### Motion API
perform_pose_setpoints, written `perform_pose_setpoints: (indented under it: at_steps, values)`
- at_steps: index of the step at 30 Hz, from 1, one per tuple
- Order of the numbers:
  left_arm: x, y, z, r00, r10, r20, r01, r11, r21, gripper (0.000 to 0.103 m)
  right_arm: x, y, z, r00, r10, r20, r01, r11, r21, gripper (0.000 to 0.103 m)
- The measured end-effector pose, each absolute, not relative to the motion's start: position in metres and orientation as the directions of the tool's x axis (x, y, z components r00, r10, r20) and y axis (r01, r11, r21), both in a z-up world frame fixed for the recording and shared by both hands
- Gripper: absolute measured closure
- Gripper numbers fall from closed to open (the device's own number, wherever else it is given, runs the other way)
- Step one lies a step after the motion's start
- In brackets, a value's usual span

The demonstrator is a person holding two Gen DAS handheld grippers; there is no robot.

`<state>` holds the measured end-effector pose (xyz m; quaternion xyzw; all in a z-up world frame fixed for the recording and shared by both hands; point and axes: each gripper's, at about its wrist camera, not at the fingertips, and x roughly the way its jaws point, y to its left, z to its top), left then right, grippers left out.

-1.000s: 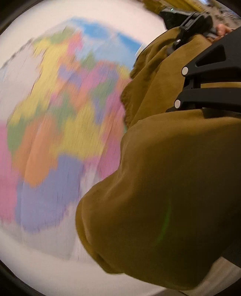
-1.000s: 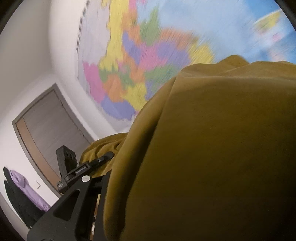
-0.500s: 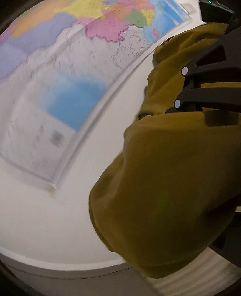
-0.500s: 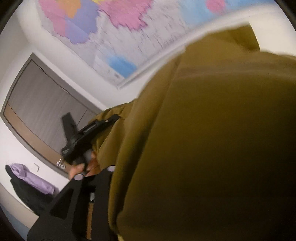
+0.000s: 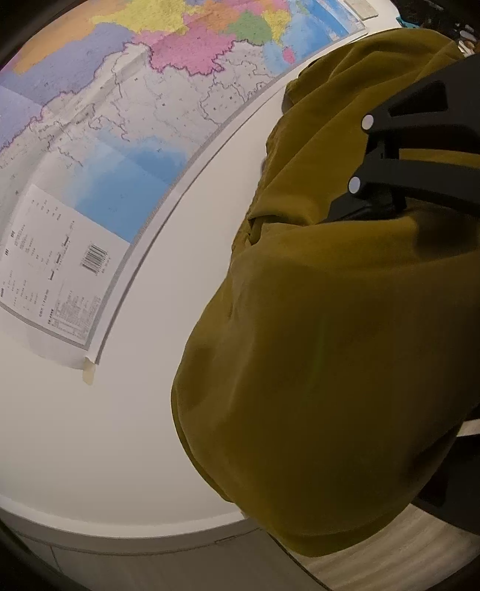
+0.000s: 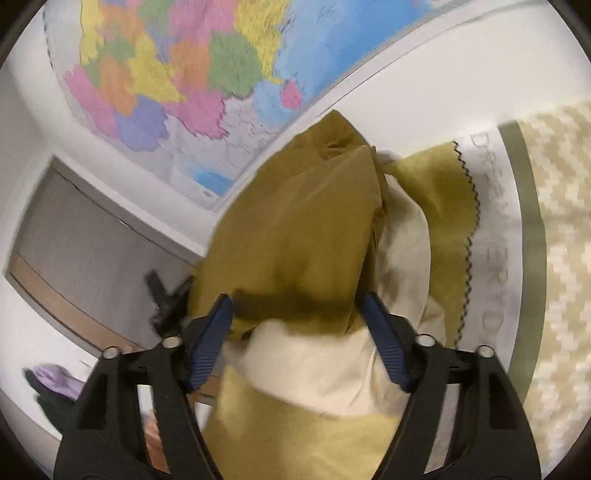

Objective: Fold large clothes
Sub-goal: 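Lower the jacket bundle onto the cream folded clothes and open both grippers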

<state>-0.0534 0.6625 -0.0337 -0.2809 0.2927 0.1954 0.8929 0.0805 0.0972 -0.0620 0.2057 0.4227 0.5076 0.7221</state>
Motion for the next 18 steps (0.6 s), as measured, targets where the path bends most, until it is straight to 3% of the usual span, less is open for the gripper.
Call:
perform_pose_setpoints:
  at_steps: [1, 4, 7, 10, 12, 14, 17, 18]
  values:
    - [-0.053, 0.663, -0.033, 0.748, 0.184, -0.638, -0.518, 0.763, -0.388, 0.046, 0.081, 0.105, -0.057, 0.115, 0.912, -0.393, -0.585, 0.382, 0.716, 0.088]
    - [-0.054, 0.666, -0.034, 0.737, 0.171, -0.654, -0.527, 0.752, -0.397, 0.046, 0.063, 0.097, -0.033, 0.175, 0.904, -0.391, -0.699, 0.393, 0.597, 0.1]
    - [-0.053, 0.666, -0.037, 0.734, 0.16, -0.66, -0.52, 0.758, -0.394, 0.044, 0.05, 0.082, -0.013, 0.236, 0.908, -0.346, -0.764, 0.394, 0.511, 0.1]
    - [-0.047, 0.667, -0.046, 0.696, 0.169, -0.697, -0.555, 0.744, -0.373, 0.033, 0.052, 0.093, -0.041, 0.219, 0.85, -0.479, -0.753, 0.459, 0.471, 0.1]
    - [-0.048, 0.667, -0.049, 0.689, 0.166, -0.705, -0.558, 0.742, -0.372, 0.032, 0.06, 0.103, -0.059, 0.152, 0.829, -0.538, -0.722, 0.465, 0.513, 0.098]
    - [-0.055, 0.664, -0.046, 0.687, 0.173, -0.706, -0.567, 0.736, -0.37, 0.031, 0.066, 0.095, -0.066, 0.145, 0.838, -0.527, -0.688, 0.468, 0.555, 0.085]
    - [-0.069, 0.654, -0.032, 0.684, 0.208, -0.7, -0.565, 0.757, -0.327, 0.032, 0.06, 0.089, -0.054, 0.181, 0.805, -0.565, -0.708, 0.506, 0.493, 0.069]
    - [-0.078, 0.648, -0.024, 0.686, 0.226, -0.692, -0.565, 0.765, -0.31, 0.032, 0.058, 0.086, -0.05, 0.196, 0.797, -0.572, -0.718, 0.514, 0.47, 0.068]
